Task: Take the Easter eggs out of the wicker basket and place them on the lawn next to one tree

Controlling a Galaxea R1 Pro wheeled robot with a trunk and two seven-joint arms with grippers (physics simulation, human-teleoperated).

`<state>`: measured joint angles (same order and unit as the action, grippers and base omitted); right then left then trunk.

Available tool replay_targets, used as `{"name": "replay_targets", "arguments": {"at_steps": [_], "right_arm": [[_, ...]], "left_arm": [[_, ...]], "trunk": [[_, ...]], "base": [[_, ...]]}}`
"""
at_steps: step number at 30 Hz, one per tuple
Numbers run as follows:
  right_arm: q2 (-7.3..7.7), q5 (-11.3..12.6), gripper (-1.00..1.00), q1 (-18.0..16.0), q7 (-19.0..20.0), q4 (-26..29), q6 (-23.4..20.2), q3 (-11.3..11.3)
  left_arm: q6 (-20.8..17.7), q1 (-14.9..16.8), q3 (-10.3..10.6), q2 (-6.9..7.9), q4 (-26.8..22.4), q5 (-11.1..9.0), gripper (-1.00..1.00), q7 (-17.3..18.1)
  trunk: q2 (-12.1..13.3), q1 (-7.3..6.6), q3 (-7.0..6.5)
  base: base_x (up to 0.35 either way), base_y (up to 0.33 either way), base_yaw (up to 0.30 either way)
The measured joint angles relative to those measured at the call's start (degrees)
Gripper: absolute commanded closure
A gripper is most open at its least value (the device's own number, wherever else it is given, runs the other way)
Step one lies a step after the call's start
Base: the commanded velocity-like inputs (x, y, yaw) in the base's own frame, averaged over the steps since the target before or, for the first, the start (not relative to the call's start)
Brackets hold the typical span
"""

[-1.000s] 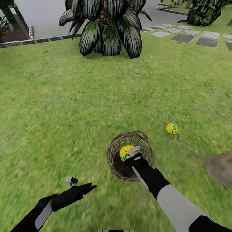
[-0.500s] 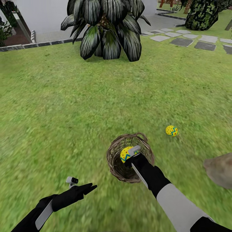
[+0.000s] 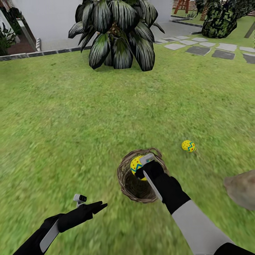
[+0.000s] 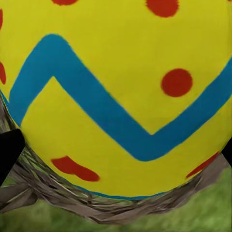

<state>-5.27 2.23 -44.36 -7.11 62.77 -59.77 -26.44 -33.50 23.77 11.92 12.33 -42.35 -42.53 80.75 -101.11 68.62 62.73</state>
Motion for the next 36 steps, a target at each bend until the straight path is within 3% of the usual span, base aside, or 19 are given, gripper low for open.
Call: {"name": "replay_targets", "arguments": {"at_steps": [2,5,6,20,23,25,26,27,29,31,33,36], "right_arm": [[-0.14,0.97,1.00,0.00,0.04,0.10,-0.01,3.31],[-0.08,6.30,1.00,0.01,0.11,0.21,-0.05,4.71],[-0.05,6.97,1.00,0.01,0.11,0.30,-0.05,4.80],[0.61,9.48,1.00,-0.02,0.11,13.21,-0.04,4.95],[0.68,10.50,1.00,-0.01,0.11,18.13,-0.04,4.75],[1.02,16.41,1.00,0.01,0.12,19.19,-0.04,4.75],[2.19,20.36,1.00,0.01,0.13,19.32,-0.05,4.75],[4.00,24.81,1.00,-0.01,0.18,19.39,-0.05,4.76],[8.85,37.07,1.00,0.01,1.16,19.44,-0.12,4.78],[12.52,46.18,1.00,0.01,3.81,19.46,-0.11,4.75],[14.69,49.17,1.00,0.01,7.49,19.42,-0.09,4.77],[17.81,50.49,1.00,0.12,17.25,19.34,-0.12,4.78]], "left_arm": [[0.00,-0.01,0.00,0.05,-0.01,0.00,-1.00,0.02],[-0.08,0.00,0.00,0.07,-0.02,0.07,-1.00,0.16],[-0.08,-0.04,0.00,0.08,-0.02,0.08,-1.00,0.19],[-0.09,-0.03,0.00,0.08,-0.01,0.00,-1.00,0.59],[-0.10,-0.03,0.00,0.08,-0.01,0.01,-1.00,0.59],[-0.13,-0.04,0.00,0.09,-0.02,0.02,-1.00,0.60],[-0.15,-0.05,-0.02,0.13,-0.02,0.03,-1.00,0.62],[-0.16,-0.04,-0.06,0.15,-0.02,0.01,-1.00,0.63],[-0.17,-0.01,-0.13,0.17,-0.02,-0.01,-1.00,0.71],[-0.19,-0.01,-0.50,0.35,-0.02,-0.10,-1.00,0.73],[-0.24,-0.03,-0.80,0.87,-0.02,-0.27,-1.00,0.80],[-0.26,-0.01,-1.36,1.35,-0.02,-0.34,-1.00,0.82]], "trunk": [[0.00,0.00,-0.18],[0.00,0.00,-0.46],[0.00,0.00,-0.55],[0.00,0.00,-1.85],[0.00,0.00,-2.13],[0.00,0.00,-2.31],[0.00,0.00,-2.41],[0.00,0.00,-2.50],[0.00,0.00,-2.68],[0.00,0.00,-2.87],[0.00,0.00,-3.05],[0.00,0.00,-3.33]], "base": [[0.000,0.000,0.000],[0.000,0.000,0.000],[0.000,0.000,0.000],[0.000,0.000,0.000],[0.000,0.000,0.000],[0.000,0.000,0.000],[0.000,0.000,0.000],[0.000,0.000,0.000],[0.000,0.000,0.000],[0.000,0.000,0.000],[0.000,0.000,0.000],[0.000,0.000,0.000]]}}
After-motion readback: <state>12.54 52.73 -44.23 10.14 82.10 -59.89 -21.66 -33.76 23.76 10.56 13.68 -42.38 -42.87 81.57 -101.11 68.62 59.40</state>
